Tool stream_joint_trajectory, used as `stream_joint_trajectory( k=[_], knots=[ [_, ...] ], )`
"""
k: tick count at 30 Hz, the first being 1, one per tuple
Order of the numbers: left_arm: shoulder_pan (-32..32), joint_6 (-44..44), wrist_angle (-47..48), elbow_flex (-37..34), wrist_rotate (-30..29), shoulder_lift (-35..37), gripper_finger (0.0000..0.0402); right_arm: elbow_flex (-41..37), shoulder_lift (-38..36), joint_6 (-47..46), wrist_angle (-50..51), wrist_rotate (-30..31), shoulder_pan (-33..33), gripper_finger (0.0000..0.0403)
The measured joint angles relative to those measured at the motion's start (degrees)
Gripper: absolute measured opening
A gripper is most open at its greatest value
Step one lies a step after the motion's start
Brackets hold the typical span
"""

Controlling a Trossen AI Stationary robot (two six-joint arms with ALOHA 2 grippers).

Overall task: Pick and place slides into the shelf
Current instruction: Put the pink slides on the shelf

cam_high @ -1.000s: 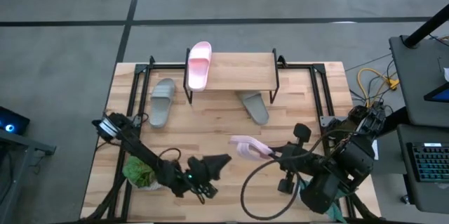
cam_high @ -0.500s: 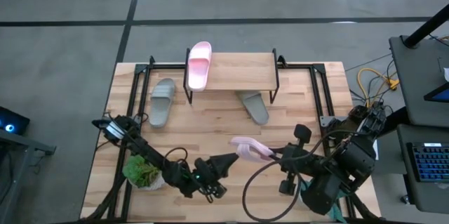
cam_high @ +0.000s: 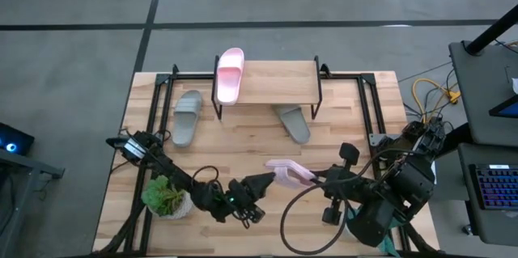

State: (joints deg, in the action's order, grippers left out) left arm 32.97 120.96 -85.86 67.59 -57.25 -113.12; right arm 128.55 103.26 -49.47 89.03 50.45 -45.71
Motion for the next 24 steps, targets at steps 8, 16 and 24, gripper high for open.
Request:
stream_joint_trajectory(
  k=[8, 16, 24],
  knots=[
    [-1.16, -0.19, -0.15, 0.55, 4.67, -0.52, 0.0159, 0.01, 0.00, -0.01, 0.00, -0.85, 0.00, 0.0033],
    [-1.14, -0.26, -0.20, 0.92, 7.34, -0.76, 0.0159, 0.01, 0.00, -0.03, 0.01, -0.91, 0.36, 0.0033],
    [-1.14, -0.40, -0.11, 2.03, 8.55, -0.76, 0.0152, 0.02, 0.00, -0.02, -0.07, -1.39, 1.95, 0.0033]
  ],
)
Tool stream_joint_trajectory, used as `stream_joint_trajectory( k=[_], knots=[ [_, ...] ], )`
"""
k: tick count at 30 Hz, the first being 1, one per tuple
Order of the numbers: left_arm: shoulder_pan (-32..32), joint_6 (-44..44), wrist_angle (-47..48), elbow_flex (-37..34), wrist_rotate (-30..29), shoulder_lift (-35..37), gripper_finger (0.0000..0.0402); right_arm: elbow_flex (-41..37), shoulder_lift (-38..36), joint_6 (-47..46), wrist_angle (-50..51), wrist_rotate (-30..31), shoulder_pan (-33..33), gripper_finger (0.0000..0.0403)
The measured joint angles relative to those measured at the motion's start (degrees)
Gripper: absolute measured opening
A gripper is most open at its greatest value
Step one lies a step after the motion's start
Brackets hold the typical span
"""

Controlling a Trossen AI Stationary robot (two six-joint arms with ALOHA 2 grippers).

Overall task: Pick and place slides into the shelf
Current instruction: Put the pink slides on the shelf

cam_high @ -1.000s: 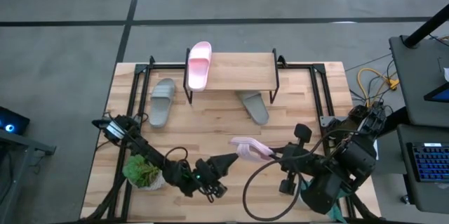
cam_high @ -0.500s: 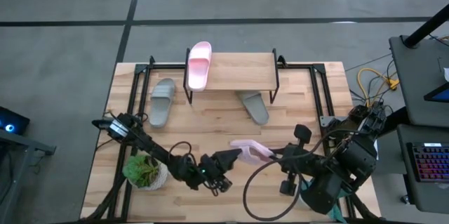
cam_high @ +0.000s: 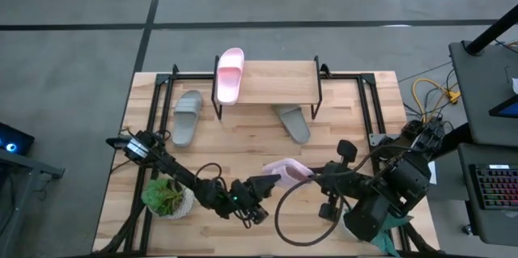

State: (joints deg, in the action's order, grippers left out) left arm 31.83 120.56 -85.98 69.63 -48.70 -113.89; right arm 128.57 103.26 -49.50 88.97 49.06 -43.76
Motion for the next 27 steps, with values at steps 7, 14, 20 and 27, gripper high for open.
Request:
stream_joint_trajectory(
  k=[7, 14, 20, 27],
  knots=[
    [0.00, 1.32, -0.20, 1.18, 0.08, 0.00, 0.0060, 0.04, -0.07, 0.02, -0.09, -1.35, 0.28, 0.0033],
    [0.04, -0.82, -0.12, 3.14, -2.57, 0.00, 0.0005, 0.04, -0.07, 0.44, -0.17, -1.49, 0.32, 0.0033],
    [0.21, -1.67, -0.61, 3.21, -4.80, 0.79, 0.0002, 0.04, -0.07, 3.72, -0.16, -1.45, 0.36, 0.0060],
    [0.24, -1.65, -1.58, 3.12, -10.54, 1.85, 0.0001, 0.09, -1.34, 8.28, 1.12, -0.57, 0.36, 0.0095]
  ],
)
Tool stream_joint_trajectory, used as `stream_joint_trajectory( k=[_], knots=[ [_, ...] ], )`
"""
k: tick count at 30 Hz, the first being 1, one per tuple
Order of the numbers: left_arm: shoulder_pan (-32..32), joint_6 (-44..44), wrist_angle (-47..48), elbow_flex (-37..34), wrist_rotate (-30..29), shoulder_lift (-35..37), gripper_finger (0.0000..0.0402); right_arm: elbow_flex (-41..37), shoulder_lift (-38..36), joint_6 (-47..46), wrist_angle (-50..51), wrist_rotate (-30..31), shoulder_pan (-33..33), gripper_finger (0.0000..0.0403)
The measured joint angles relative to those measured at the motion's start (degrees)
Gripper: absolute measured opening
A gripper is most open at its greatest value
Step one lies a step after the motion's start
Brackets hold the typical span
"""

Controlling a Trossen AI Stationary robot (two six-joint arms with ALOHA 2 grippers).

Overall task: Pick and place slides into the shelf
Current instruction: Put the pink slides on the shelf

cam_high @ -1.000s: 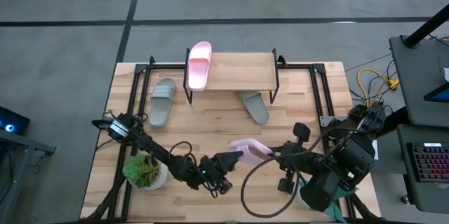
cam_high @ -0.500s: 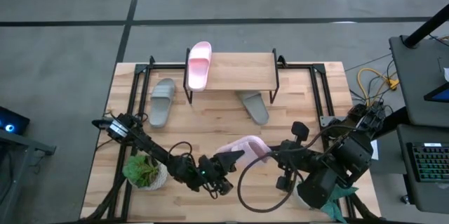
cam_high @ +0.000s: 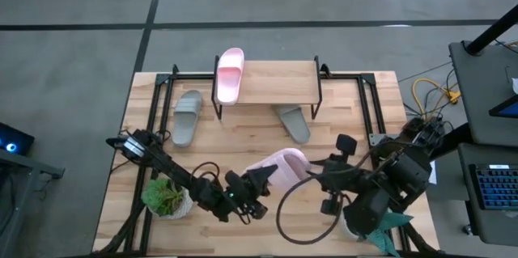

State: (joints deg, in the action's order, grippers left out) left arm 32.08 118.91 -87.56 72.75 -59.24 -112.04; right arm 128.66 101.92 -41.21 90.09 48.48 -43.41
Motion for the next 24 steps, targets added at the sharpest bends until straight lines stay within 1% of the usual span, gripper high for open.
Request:
stream_joint_trajectory(
  k=[3, 8, 10, 13, 16, 18, 19, 21, 22, 23, 24],
  knots=[
    [-0.28, 0.26, -0.18, -0.06, -4.09, 0.85, 0.0000, 0.39, -0.94, 1.64, -0.25, 0.87, -0.16, 0.0097],
    [-1.25, -0.49, -0.49, -1.28, -5.14, 3.17, 0.0000, 0.43, -3.39, 1.59, -0.15, 5.98, -0.33, 0.0086],
    [-1.99, -1.97, -0.39, -1.69, -5.18, 4.69, 0.0000, 0.44, -4.14, 1.57, -0.12, 7.36, -0.83, 0.0080],
    [-3.79, -5.55, -0.37, -1.88, -5.11, 7.15, 0.0000, 0.44, -4.49, 1.49, -0.16, 7.57, -1.12, 0.0073],
    [-5.61, -11.49, 3.31, -1.92, -5.24, 10.09, 0.0000, 0.44, -4.68, 1.42, -0.16, 6.99, -1.49, 0.0069],
    [-6.67, -17.84, 9.79, -1.92, -5.12, 12.28, 0.0000, 0.44, -4.71, 1.42, -0.14, 6.81, -1.99, 0.0069],
    [-7.39, -22.58, 15.29, -1.92, -4.83, 13.67, 0.0000, 0.44, -4.71, 1.42, -0.14, 6.63, -2.36, 0.0070],
    [-8.92, -35.08, 29.87, -1.89, -2.82, 16.43, 0.0000, 0.44, -4.71, 2.00, -0.19, 5.80, -3.00, 0.0073],
    [-9.74, -42.26, 38.72, -1.77, -1.14, 18.11, 0.0000, 0.44, -4.71, 2.38, -0.20, 5.56, -3.32, 0.0075],
    [-10.71, -50.68, 47.66, -1.33, 1.32, 19.56, 0.0000, 0.44, -4.71, 2.52, -0.14, 5.56, -3.69, 0.0077],
    [-11.95, -59.26, 56.29, -0.66, 5.02, 21.06, 0.0000, 0.44, -4.71, 2.52, -0.12, 5.56, -4.14, 0.0078]
  ],
)
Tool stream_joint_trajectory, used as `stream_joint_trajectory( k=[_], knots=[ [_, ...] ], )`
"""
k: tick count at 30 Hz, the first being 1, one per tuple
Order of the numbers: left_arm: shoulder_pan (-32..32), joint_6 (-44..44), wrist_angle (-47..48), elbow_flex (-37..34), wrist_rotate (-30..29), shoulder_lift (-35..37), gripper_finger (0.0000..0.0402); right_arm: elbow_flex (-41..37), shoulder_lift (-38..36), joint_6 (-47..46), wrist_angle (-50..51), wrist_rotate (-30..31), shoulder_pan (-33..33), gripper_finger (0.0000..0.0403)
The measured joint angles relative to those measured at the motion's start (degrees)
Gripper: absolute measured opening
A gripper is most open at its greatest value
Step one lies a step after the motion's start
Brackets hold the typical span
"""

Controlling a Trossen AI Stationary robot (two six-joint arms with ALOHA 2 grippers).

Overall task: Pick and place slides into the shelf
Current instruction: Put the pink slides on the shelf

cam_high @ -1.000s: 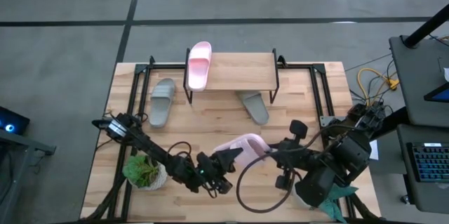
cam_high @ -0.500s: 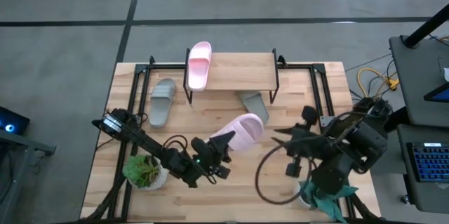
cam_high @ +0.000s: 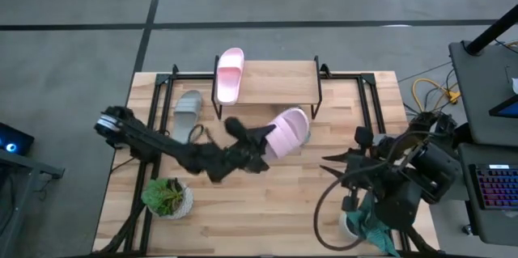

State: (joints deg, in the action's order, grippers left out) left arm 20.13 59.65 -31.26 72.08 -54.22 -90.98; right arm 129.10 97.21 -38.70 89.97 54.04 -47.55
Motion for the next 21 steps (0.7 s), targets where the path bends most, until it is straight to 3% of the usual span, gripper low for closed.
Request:
stream_joint_trajectory(
  k=[3, 6, 12, 17, 21],
  knots=[
    [-3.99, -21.11, 15.38, 1.70, 9.86, 3.86, 0.0000, 0.00, -0.02, 0.15, 0.02, 0.02, -1.67, 0.0081],
    [-6.88, -27.17, 15.33, 1.67, 9.41, 6.19, 0.0000, -0.05, 0.09, 0.16, 0.02, 1.44, -4.18, 0.0081],
    [-10.43, -27.29, 7.74, 1.50, 1.54, 6.76, 0.0000, -2.40, 1.72, 1.73, 0.04, 9.98, -9.28, 0.0081],
    [-14.55, -27.83, 2.31, 1.65, -10.17, 6.41, 0.0000, -6.66, 2.16, 2.52, 0.04, 12.15, -10.95, 0.0074],
    [-17.99, -27.86, 1.81, 2.79, -15.38, 5.07, 0.0000, -11.73, 2.19, 1.44, 0.05, 14.65, -10.98, 0.0067]
  ],
)
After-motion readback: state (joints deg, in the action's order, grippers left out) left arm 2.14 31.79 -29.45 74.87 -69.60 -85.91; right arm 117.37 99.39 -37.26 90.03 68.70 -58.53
